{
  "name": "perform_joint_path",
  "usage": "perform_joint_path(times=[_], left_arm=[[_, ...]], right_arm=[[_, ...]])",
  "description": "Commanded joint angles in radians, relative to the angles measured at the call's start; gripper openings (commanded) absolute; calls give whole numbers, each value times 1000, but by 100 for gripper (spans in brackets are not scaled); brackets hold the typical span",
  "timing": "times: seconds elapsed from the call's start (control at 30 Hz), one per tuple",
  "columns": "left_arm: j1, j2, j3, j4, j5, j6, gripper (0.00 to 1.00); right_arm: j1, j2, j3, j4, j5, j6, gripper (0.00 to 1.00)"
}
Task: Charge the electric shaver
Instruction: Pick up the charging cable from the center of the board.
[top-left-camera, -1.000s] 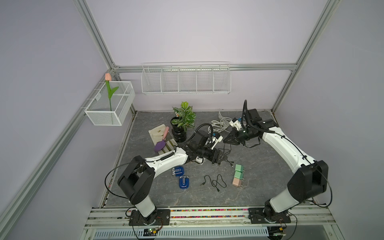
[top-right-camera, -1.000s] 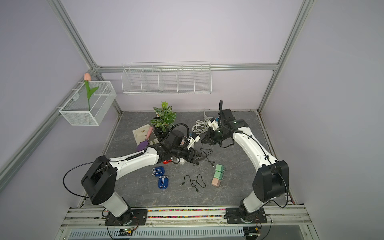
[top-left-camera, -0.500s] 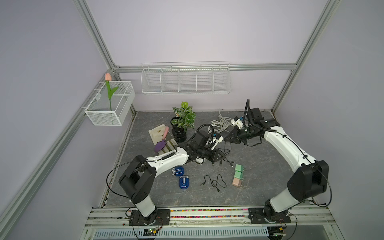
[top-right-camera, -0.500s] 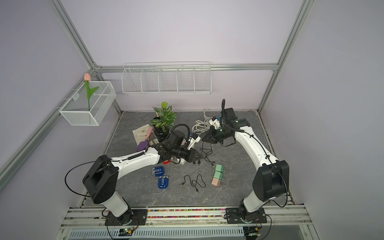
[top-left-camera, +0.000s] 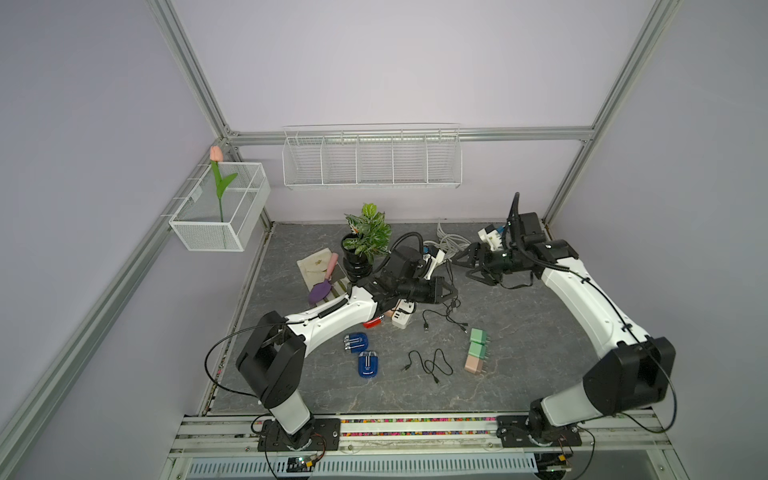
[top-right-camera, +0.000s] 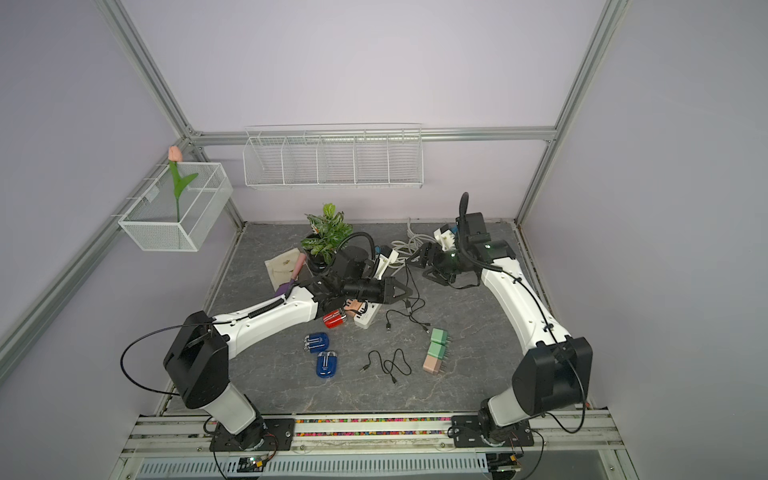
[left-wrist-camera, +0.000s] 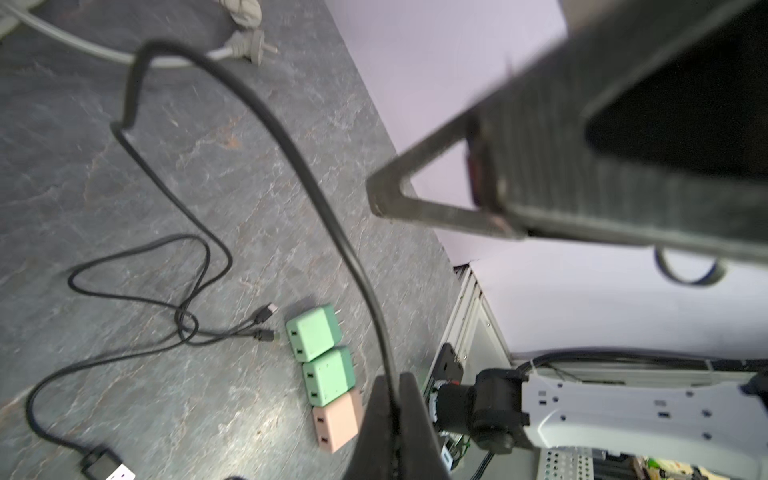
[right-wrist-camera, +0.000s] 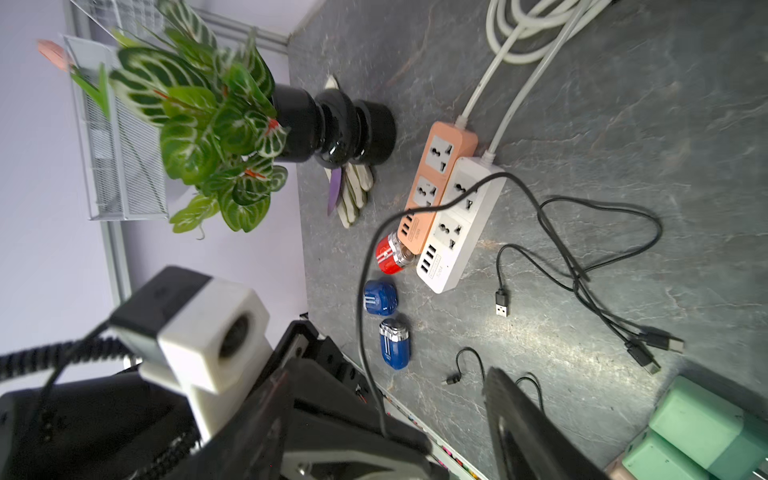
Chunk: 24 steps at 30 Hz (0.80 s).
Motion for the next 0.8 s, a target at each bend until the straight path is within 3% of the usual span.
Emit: perform_joint_path(times=[0.0, 0.23, 0.43, 0.77], left_arm=[[38, 2, 48, 136, -26, -223, 0], [84, 28, 96, 250, -78, -443, 0], [86, 73, 96, 369, -84, -561, 0], [91, 99, 98, 409, -97, -628, 0]], right_arm=[[-36, -105, -94, 140, -3, 151, 74], [-38, -278, -381, 467, -75, 430, 63], [-21, -317, -539, 794, -83, 675, 57], [28, -304, -581, 973, -39, 807, 53]])
